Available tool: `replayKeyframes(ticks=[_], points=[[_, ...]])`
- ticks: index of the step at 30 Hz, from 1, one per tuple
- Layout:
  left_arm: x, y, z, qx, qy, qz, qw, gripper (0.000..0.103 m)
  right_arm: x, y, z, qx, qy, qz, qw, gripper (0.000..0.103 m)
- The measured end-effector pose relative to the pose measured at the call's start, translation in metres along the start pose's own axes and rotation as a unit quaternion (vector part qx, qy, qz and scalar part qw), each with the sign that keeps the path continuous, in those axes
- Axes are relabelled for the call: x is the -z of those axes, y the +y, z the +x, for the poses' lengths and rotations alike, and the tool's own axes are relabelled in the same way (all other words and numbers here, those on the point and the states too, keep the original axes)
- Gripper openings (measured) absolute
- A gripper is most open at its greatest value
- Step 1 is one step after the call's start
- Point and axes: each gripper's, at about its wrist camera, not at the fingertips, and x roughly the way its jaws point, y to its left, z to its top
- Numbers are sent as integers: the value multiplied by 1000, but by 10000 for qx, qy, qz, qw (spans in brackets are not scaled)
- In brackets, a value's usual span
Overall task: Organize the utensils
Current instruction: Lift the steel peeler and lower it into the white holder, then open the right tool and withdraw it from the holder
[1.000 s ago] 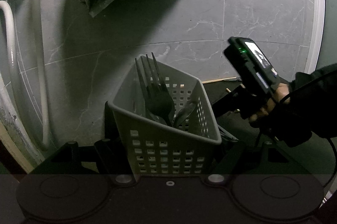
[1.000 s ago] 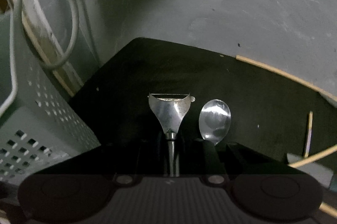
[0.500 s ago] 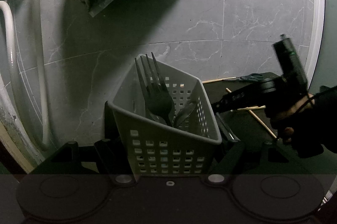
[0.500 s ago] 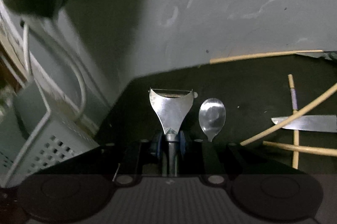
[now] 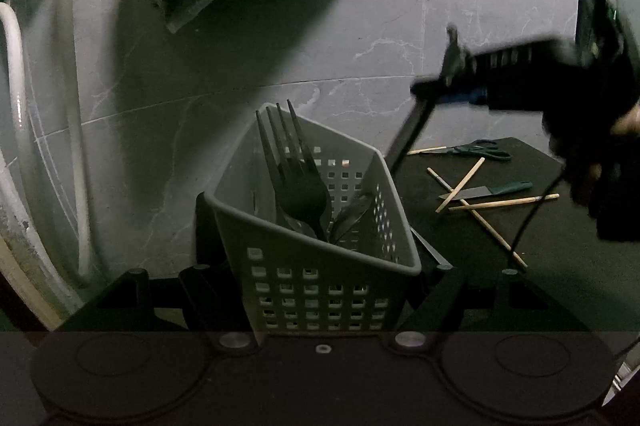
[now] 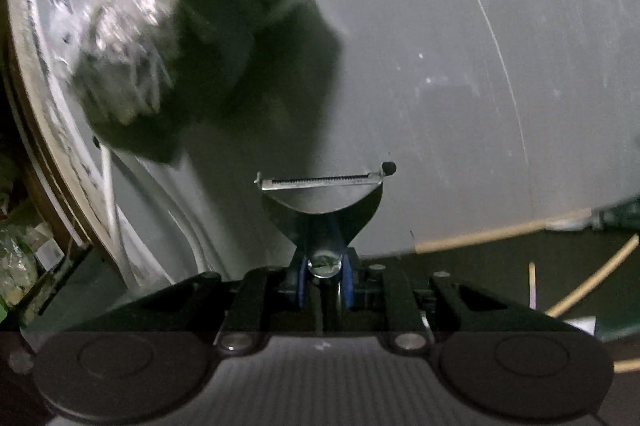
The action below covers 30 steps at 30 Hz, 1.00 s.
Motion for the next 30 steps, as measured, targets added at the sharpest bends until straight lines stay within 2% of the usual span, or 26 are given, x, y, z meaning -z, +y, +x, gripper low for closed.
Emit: replayKeyframes(ticks=[6,11,17,24,30], points=[[0,-1,2,57,0,31,10000,77,-31,32,-30,-545,-511,-129,9971,20],[-1,0,4,108,-3,60,9999,77,-39,60,-43,-1058,-548,-420,9920,20],[-1,1,5,145,-5,87,9999,77,-26,90,-30,-1393,-126,-943,9857,21],[-1,2,5,146,-7,87,9999,77,4,106,-15,-1350,475,-1404,9797,21],[-1,2,5,148,-5,90,9999,77,30,107,-10,-1244,754,-1569,9768,21]])
